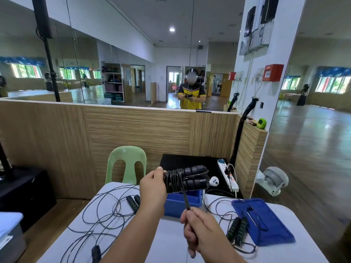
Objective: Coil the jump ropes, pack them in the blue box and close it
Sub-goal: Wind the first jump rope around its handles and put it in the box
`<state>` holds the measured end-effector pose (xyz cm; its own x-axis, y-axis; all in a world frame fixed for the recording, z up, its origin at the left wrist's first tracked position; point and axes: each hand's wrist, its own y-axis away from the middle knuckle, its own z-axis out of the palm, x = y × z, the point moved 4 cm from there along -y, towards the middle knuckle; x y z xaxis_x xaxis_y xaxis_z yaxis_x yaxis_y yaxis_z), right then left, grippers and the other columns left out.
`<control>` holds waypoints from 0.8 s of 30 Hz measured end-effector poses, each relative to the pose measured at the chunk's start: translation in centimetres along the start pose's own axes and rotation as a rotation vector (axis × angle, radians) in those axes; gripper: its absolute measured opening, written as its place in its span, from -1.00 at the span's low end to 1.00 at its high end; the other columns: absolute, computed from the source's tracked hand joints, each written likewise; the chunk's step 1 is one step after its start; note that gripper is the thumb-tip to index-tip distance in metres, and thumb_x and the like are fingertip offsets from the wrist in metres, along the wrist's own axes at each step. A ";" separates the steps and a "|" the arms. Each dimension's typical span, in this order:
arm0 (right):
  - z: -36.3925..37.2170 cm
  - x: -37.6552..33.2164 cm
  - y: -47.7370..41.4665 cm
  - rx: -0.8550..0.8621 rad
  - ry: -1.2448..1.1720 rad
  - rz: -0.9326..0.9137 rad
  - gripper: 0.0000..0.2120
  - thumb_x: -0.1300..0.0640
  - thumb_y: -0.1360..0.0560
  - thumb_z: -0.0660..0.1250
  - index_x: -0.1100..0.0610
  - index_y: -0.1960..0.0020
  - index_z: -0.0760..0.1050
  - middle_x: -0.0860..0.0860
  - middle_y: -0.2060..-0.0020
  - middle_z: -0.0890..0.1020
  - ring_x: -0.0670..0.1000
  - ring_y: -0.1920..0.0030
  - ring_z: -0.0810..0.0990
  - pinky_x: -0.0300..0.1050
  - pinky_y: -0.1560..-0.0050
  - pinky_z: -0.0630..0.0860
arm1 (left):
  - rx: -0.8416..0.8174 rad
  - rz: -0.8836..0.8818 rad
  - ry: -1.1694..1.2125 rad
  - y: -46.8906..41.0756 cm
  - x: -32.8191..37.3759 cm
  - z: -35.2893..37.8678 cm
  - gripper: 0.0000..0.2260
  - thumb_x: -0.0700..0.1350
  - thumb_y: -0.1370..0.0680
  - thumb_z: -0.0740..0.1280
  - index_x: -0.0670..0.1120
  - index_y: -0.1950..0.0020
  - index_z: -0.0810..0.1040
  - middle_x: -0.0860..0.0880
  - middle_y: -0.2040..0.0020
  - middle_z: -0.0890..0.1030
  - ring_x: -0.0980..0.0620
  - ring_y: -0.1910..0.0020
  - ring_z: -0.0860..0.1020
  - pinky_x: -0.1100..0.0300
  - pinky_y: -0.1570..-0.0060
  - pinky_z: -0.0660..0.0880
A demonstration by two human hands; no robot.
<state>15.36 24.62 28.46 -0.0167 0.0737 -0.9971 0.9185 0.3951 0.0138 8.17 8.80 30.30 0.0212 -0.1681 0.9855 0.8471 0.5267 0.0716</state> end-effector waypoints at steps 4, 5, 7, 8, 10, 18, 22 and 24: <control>-0.6 1.2 -0.2 0.024 -0.022 -0.013 -0.70 0.15 -0.74 0.08 0.25 0.07 0.47 0.01 0.48 0.35 -0.03 0.50 0.27 -0.18 0.52 0.33 | -0.032 -0.014 0.025 0.6 0.5 0.3 -0.67 0.01 -0.65 0.25 -0.07 0.24 0.60 -0.04 0.43 0.40 -0.03 0.46 0.28 0.20 0.44 0.19; -0.8 1.5 -0.3 0.026 -0.019 -0.016 -0.69 0.13 -0.74 0.09 0.24 0.07 0.47 0.02 0.48 0.35 -0.02 0.49 0.26 -0.18 0.52 0.33 | -0.045 -0.022 0.035 0.8 0.6 0.4 -0.67 0.00 -0.66 0.25 -0.08 0.25 0.59 -0.02 0.45 0.41 -0.02 0.47 0.30 0.22 0.46 0.20; -1.4 2.0 -0.4 0.023 -0.017 -0.027 -0.68 0.06 -0.72 0.12 0.20 0.11 0.47 0.02 0.47 0.34 -0.01 0.48 0.26 -0.17 0.51 0.34 | -0.064 -0.045 0.047 1.4 0.8 0.7 -0.68 0.00 -0.67 0.25 -0.07 0.24 0.59 0.00 0.45 0.45 0.01 0.46 0.35 0.24 0.48 0.24; -1.8 2.2 -0.5 0.020 -0.017 -0.033 -0.67 0.02 -0.70 0.14 0.18 0.14 0.46 0.03 0.47 0.33 -0.01 0.47 0.26 -0.16 0.49 0.36 | -0.071 -0.062 0.057 1.6 0.9 0.8 -0.68 -0.01 -0.67 0.25 -0.07 0.24 0.60 0.01 0.45 0.46 0.02 0.47 0.37 0.25 0.49 0.25; -3.0 2.7 -0.8 0.015 -0.008 -0.019 -0.62 0.00 -0.72 0.14 0.17 0.19 0.43 0.03 0.47 0.33 -0.01 0.48 0.26 -0.13 0.44 0.42 | -0.084 -0.122 0.088 2.0 1.3 0.9 -0.68 -0.02 -0.67 0.25 -0.06 0.24 0.57 0.02 0.50 0.43 0.04 0.53 0.34 0.27 0.53 0.22; -8.9 0.0 -2.0 -0.130 0.298 -0.034 -0.51 -0.17 -0.66 0.21 0.08 0.34 0.35 -0.09 0.49 0.34 -0.10 0.48 0.30 -0.13 0.30 0.51 | -0.221 -0.192 0.053 3.4 2.0 1.2 -0.70 0.02 -0.64 0.30 -0.03 0.27 0.54 0.03 0.49 0.38 0.05 0.51 0.29 0.23 0.43 0.15; -11.5 -3.2 -4.0 -0.146 0.425 -0.012 -0.72 0.01 -0.47 0.37 0.15 0.32 0.46 0.01 0.44 0.41 -0.06 0.43 0.35 -0.17 0.36 0.41 | -0.351 -0.126 -0.027 4.2 2.4 1.7 -0.70 -0.03 -0.64 0.26 -0.04 0.29 0.45 -0.01 0.48 0.32 0.04 0.55 0.22 0.27 0.53 0.08; -12.3 -5.2 -4.8 -0.174 0.523 -0.030 -0.74 0.17 -0.52 0.36 0.13 0.35 0.51 -0.02 0.46 0.45 -0.08 0.45 0.38 -0.16 0.36 0.39 | -0.416 -0.024 -0.080 4.6 2.8 2.0 -0.70 -0.06 -0.64 0.24 -0.06 0.29 0.45 -0.04 0.45 0.31 0.01 0.53 0.22 0.26 0.50 0.07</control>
<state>6.22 33.61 34.50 -0.2767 0.4876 -0.8280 0.8365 0.5464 0.0422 11.07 12.38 33.72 -0.0287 -0.1021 0.9944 0.9892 0.1398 0.0429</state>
